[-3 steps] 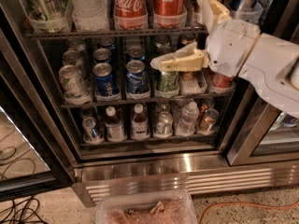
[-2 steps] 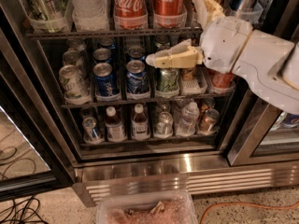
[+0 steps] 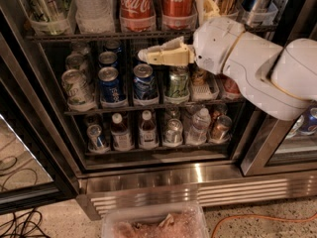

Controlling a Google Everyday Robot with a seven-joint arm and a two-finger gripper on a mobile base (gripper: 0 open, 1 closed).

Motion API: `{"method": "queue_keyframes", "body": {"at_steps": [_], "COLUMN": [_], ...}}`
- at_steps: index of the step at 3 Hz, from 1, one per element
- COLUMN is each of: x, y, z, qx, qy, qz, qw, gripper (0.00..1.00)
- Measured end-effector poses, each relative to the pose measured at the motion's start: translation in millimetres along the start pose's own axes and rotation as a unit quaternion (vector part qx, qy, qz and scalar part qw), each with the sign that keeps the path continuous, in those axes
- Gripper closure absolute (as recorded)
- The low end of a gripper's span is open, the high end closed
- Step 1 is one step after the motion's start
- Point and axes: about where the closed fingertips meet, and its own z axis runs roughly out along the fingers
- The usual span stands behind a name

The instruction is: Pick coke can from top shelf of fridge

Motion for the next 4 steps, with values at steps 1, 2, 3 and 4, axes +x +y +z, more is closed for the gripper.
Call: {"method": "queue_keyframes", "body": {"at_steps": [1, 2, 3, 4], "x": [0.0, -4.7, -12.6, -9.9], "y": [0.7, -9.0, -25.2, -35.9], "z": [-0.9, -12.2, -22.2, -22.1], "qx": [0.000, 0.007, 0.020, 0.028], "qy": [0.001, 0.020, 0.039, 0.055], "qz": [0.000, -0.008, -0.018, -0.011], "qw": [1.0000, 0.9997, 0.9989, 0.9980], "gripper": [0.00, 0.00, 0.00, 0.00]}}
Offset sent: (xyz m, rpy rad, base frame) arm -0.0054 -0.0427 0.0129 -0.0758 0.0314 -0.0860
